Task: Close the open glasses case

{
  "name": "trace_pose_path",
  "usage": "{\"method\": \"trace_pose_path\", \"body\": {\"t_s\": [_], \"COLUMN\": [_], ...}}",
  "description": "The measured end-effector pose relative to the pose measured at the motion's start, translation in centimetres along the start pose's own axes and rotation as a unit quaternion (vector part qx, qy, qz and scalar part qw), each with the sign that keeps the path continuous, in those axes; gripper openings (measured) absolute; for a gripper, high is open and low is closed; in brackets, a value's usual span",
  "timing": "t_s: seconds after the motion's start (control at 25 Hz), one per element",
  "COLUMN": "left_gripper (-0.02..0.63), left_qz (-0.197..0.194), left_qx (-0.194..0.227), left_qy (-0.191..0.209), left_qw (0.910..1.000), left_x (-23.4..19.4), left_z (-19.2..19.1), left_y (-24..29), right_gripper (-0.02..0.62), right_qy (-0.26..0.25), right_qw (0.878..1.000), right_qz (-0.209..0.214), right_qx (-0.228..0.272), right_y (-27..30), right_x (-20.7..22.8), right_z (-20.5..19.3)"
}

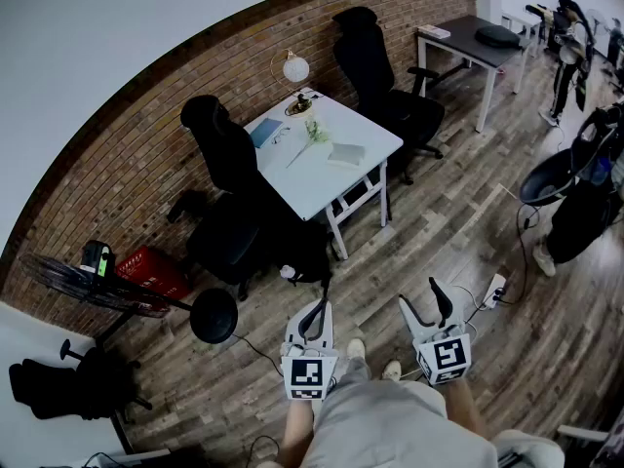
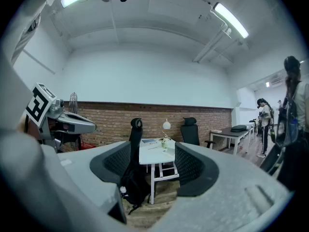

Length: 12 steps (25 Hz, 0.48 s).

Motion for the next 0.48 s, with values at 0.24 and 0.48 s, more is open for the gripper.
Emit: {"method": "trace_pose_path", "body": {"t_s": [0.24,0.48], "left_gripper": [0.005,0.005], "left_qz": [-0.003,-0.017], "left_qx": [0.004,0.0], "left_qy": [0.0,-0.001], "left_qw": [1.0,0.9999], "left_x": [-1.2,-3.5], "left_z": [-0.1,-0.2], "left_y": [1.6,4.1], "right_gripper": [0.287,0.287], "right_qy": [-0.008,-0.009], "right_qw": [1.0,1.0], "right_qz": [0.006,0.0], "right_qx": [-0.005,-0.013], "right_y": [2.2,5.6], "right_x": [-0.1,-0.2], "right_z": [0.0,0.3]}}
Point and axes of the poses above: the fingertips, and each gripper's own axes: y forward along the fingers, x to its right, z out of its top, the point moved 10 cm from there along -y, backward along the fingers, and after that the axes turned 7 degrees about -y, right-handed, at the moved point
